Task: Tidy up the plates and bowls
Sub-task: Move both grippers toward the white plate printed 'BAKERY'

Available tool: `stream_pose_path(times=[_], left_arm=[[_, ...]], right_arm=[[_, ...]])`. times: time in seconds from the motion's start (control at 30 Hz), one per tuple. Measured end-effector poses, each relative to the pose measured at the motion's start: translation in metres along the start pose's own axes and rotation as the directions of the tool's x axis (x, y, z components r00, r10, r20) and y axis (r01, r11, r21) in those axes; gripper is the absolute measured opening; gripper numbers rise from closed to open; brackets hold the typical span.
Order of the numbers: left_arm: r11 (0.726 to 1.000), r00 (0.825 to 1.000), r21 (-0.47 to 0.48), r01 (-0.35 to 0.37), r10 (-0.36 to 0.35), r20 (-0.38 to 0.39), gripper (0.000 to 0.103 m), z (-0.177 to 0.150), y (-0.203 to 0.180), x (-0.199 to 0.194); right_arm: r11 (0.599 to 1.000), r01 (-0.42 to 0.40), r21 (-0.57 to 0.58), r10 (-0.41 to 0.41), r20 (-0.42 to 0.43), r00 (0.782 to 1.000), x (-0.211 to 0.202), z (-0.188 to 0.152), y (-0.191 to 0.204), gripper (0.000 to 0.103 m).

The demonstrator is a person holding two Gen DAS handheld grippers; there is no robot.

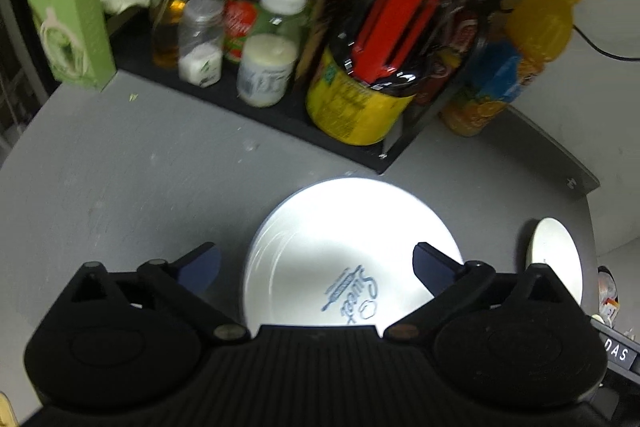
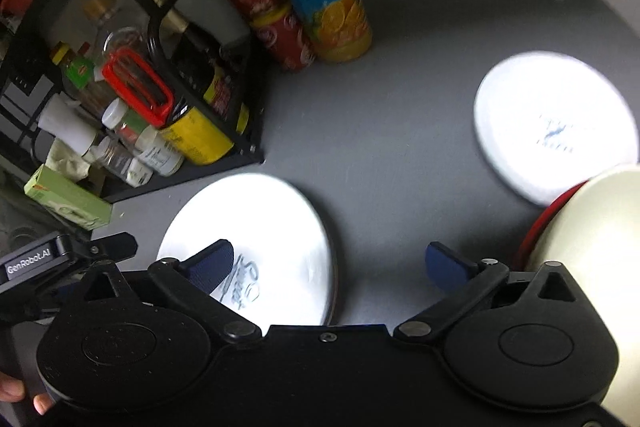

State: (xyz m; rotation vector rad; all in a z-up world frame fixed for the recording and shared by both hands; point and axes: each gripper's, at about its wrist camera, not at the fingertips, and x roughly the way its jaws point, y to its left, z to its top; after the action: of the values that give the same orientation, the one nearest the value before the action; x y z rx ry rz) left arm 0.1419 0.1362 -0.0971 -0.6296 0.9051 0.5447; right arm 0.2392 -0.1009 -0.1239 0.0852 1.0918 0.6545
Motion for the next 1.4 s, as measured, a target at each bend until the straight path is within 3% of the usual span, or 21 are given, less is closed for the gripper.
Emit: stream_pose_path(times=[0.27,0.7,1.0,1.4], left_arm=[[0.998,0.999,0.063,0.020,-0.021,0.024,0.102,0.007,-0.024,-0.012],[0.979,0.993,0.173,0.108,-0.113,0.020,0.103,0.014,-0.086,-0.014],[0.960,0.989,0.240,0.148,-0.143,-0.038,0.103,0.015,-0.141,0.006],[0.947,0.978,0.256,0.192,-0.162,-0.135,0.102,0.009,-0.208,0.045]], right_arm=[[1.000,-0.011,0.007,0.010,0.061,0.998,-0.021,0.012,-0.006,0.103],[0.993,0.109,0.035,-0.114,0.155,0.981,-0.058,0.024,-0.043,0.103],[0.987,0.131,0.097,-0.144,0.146,0.979,-0.072,0.041,-0.088,0.103],[0.977,0.161,0.138,-0.181,0.143,0.973,-0.074,0.044,-0.139,0.103]])
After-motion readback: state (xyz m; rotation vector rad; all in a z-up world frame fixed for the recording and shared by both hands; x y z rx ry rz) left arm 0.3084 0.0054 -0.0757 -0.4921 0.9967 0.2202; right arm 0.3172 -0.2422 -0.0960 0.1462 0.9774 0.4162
